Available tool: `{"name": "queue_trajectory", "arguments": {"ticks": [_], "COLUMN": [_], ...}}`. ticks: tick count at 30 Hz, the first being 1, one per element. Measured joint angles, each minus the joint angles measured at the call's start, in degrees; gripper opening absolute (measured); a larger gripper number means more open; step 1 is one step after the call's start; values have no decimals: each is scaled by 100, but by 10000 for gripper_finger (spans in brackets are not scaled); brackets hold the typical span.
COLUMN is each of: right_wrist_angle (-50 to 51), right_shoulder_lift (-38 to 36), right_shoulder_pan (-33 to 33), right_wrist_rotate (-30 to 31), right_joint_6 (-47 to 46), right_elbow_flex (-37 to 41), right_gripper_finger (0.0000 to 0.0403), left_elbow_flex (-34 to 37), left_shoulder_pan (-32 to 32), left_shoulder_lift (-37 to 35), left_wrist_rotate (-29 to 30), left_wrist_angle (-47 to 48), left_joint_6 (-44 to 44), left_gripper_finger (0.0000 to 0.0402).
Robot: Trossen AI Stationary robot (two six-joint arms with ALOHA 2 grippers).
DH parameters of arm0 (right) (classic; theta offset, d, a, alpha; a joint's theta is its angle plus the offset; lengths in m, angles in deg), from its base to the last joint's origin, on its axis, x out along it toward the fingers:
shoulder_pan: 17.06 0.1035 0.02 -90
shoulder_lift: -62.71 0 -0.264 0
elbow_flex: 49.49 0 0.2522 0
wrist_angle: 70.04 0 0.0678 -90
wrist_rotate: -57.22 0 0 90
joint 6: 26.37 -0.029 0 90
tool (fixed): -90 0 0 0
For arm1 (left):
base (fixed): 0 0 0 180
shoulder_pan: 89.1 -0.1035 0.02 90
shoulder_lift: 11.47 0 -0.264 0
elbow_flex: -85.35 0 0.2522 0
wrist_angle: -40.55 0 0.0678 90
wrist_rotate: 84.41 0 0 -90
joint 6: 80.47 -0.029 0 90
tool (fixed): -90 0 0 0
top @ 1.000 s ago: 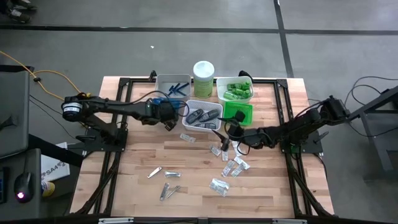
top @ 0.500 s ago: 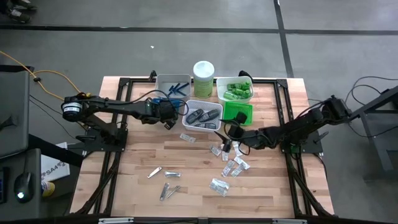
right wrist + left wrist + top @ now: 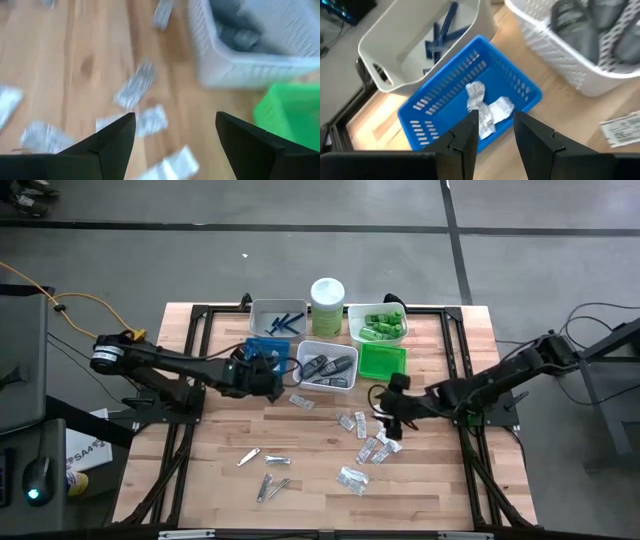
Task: Pick & Place Travel size toiletries
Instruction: Put the white bandage into the blue bin
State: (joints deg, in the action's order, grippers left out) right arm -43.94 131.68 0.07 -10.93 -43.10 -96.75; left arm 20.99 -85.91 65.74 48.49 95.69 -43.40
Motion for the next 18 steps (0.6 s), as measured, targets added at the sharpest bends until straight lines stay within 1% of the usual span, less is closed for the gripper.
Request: {"name": "queue_trajectory", "arguments": {"ticks": [5, 9, 13, 18], "right_wrist_angle": [362, 409, 383, 323], "right_shoulder_lift": [369, 831, 1263, 1488], "right_shoulder_pan": [-161, -346, -531, -740], "right_wrist_rotate": [-761, -1131, -1363, -1725], "right_joint_6": [204, 576, 982, 1336], "right_elbow_flex": [1, -3, -2, -9], "right_gripper_finger": [270, 270, 270, 270], "left_elbow_flex": [0, 1, -1, 1], "left_shoulder_pan": [151, 174, 174, 174], "left_shoulder_lift": [0, 0, 0, 0], "left_wrist_rotate": [26, 27, 10, -44], "left_wrist_angle": [2, -13, -45, -43], "left_joint_6": [95, 95, 91, 84], "left_gripper_finger": [120, 120, 120, 120]}}
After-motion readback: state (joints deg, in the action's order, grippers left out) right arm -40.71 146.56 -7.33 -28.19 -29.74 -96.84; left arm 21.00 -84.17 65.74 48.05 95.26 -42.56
